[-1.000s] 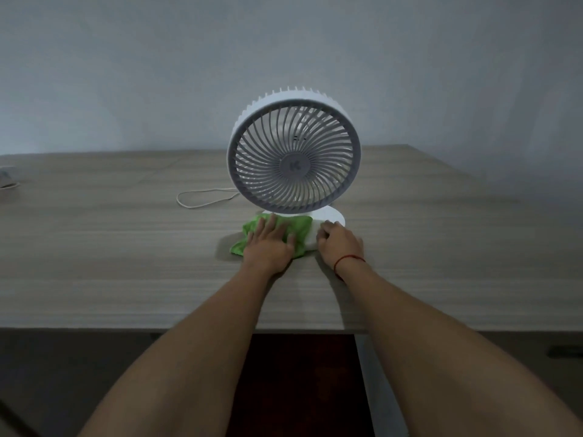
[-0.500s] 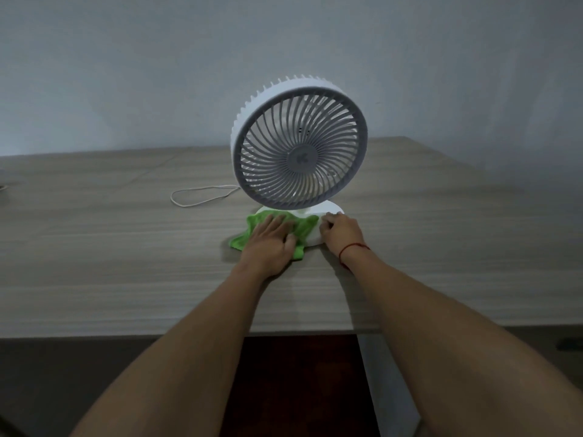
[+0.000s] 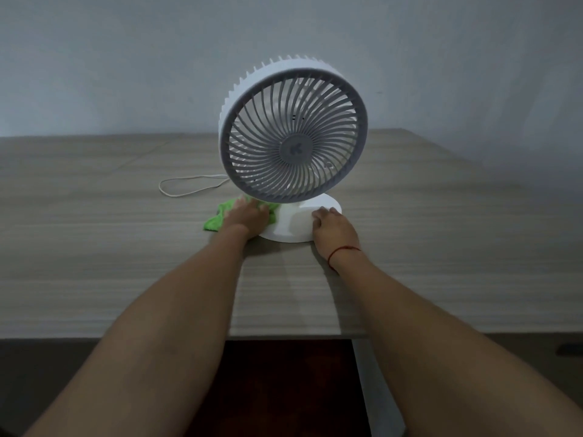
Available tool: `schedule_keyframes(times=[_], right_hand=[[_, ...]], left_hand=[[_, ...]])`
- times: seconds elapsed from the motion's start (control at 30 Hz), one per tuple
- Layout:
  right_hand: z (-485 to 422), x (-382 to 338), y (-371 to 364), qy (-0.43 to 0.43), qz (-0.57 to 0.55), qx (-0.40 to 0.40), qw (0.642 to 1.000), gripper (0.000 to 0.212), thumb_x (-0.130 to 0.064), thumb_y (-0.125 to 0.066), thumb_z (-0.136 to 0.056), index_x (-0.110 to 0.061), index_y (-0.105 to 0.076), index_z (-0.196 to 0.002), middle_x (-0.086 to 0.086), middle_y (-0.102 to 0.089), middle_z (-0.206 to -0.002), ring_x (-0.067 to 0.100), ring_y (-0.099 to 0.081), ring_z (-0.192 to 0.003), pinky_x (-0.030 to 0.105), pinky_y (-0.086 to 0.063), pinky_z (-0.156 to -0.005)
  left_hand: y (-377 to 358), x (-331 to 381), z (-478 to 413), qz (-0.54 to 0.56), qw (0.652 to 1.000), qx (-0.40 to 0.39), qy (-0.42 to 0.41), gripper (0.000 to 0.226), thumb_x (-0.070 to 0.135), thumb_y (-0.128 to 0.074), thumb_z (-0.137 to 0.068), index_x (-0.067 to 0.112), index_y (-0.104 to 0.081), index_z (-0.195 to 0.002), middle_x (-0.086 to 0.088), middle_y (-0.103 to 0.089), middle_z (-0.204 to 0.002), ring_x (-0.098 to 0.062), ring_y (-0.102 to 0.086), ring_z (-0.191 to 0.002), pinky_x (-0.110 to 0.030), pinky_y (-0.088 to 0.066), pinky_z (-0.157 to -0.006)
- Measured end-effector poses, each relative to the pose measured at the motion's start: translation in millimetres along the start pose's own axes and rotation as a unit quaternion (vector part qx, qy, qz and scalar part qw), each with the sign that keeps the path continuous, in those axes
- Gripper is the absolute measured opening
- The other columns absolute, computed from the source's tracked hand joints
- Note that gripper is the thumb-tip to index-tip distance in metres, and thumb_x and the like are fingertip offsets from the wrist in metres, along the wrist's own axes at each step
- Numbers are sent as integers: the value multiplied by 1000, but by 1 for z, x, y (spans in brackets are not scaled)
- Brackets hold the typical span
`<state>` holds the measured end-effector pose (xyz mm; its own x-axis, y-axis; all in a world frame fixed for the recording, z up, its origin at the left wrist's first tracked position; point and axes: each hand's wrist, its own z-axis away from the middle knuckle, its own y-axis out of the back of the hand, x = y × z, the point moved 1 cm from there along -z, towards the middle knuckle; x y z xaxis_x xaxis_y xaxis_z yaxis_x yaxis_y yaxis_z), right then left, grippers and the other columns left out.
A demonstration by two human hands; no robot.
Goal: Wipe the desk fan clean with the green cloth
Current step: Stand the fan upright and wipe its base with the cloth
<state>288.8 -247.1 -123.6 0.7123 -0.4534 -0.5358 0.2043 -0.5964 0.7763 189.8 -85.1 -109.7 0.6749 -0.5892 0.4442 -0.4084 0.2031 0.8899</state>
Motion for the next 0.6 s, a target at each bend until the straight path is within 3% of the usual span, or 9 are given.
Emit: schedule_keyframes(times=[0.1, 0.23, 0.33, 0.6], right_hand=[[2, -5, 3, 2, 25, -6, 1000, 37, -19, -34, -99, -7, -54, -127, 16, -53, -129, 31, -51, -119, 35, -43, -93], [4, -8, 8, -4, 37, -18, 999, 38, -21, -33, -100, -6, -56, -125, 19, -55, -128, 36, -54, -116, 37, -44, -92], [7, -10, 11, -6, 39, -16, 999, 38, -24, -32, -100, -6, -58, -121, 20, -57, -124, 37, -56, -111, 38, -46, -88], [12, -10, 13, 4, 55, -11, 998, 37, -23, -33, -99, -6, -56, -122, 19, -55, -125, 34, -54, -116, 39, -46, -89]], left_hand=[[-1, 3, 17, -6, 999, 7, -44, 52, 29, -27, -93, 14, -42, -141, -19, -35, -151, -35, -31, -140, -44, -25, -116], [-6, 13, 66, -24, 991, 21, -133, 72, 45, -11, -85, 13, -44, -141, -14, -36, -153, -29, -26, -145, -37, -14, -122], [-9, 15, 88, -25, 988, 16, -149, 50, 30, -29, -98, 18, -37, -146, -6, -24, -160, -22, -16, -150, -33, -10, -123], [-12, 19, 68, -4, 997, 28, -71, 51, 30, -28, -100, 13, -33, -148, -9, -24, -159, -26, -15, -149, -37, -10, -123]])
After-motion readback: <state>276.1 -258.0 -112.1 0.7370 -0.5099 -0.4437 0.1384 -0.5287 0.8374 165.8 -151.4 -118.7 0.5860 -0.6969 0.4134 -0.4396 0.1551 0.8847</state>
